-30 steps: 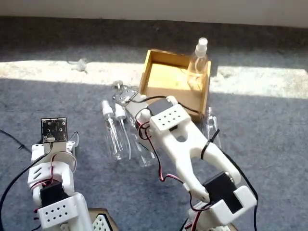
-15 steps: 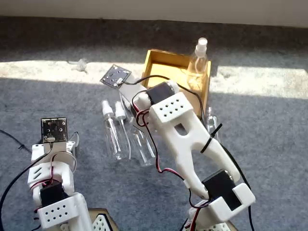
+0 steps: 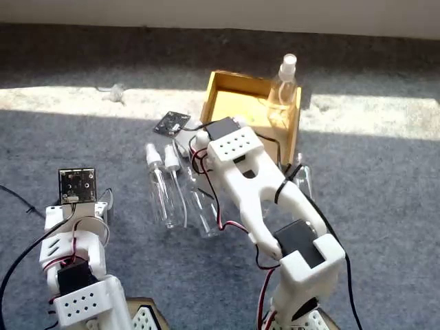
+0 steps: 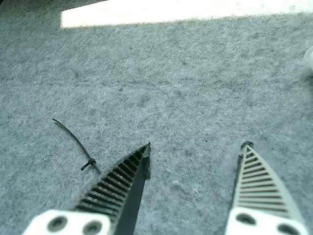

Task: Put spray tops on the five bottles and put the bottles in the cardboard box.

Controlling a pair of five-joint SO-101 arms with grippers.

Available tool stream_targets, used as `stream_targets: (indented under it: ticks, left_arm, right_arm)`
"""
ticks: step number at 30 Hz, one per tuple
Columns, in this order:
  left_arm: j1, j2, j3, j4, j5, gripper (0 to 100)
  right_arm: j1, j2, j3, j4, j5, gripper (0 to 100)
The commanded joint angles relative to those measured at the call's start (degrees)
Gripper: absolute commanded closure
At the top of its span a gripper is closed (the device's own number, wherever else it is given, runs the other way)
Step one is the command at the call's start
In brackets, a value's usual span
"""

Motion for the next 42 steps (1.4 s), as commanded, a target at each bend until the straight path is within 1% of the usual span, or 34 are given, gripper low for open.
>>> stream_targets:
  ticks: [1,5,9,21,25,31,37,42]
  left_arm:
    - [1.0,-0.3,1.4,-1.1,-0.4,74]
    - [1.0,-0.3,1.4,-1.1,-0.4,74]
    - [1.0,-0.3,1.4,-1.1,-0.4,74]
    - [1.0,-0.3,1.4,-1.1,-0.4,74]
    - [1.0,-0.3,1.4,-1.1,-0.4,74]
    - [1.0,-0.3,1.4,-1.1,-0.4,74]
    - [1.0,-0.3,1.4,-1.1,-0.4,74]
    - [1.0,-0.3,1.4,-1.1,-0.4,74]
  right_arm:
    - [2.5,-0.6,-1.6,-2.6,0.5,74.1]
    - [4.3,-0.1,0.0,-4.9,0.5,74.1]
    - [4.1,1.5,1.1,-6.6,0.5,74.1]
    - [3.6,8.3,1.1,-6.7,0.4,74.2]
    - [4.2,9.4,1.1,-7.7,-2.9,74.4]
    - [4.4,9.4,1.1,-9.8,-5.5,87.1]
    - [4.4,9.3,1.1,-9.5,-6.4,92.6]
    - [5.8,5.4,1.5,-9.4,-10.1,98.1]
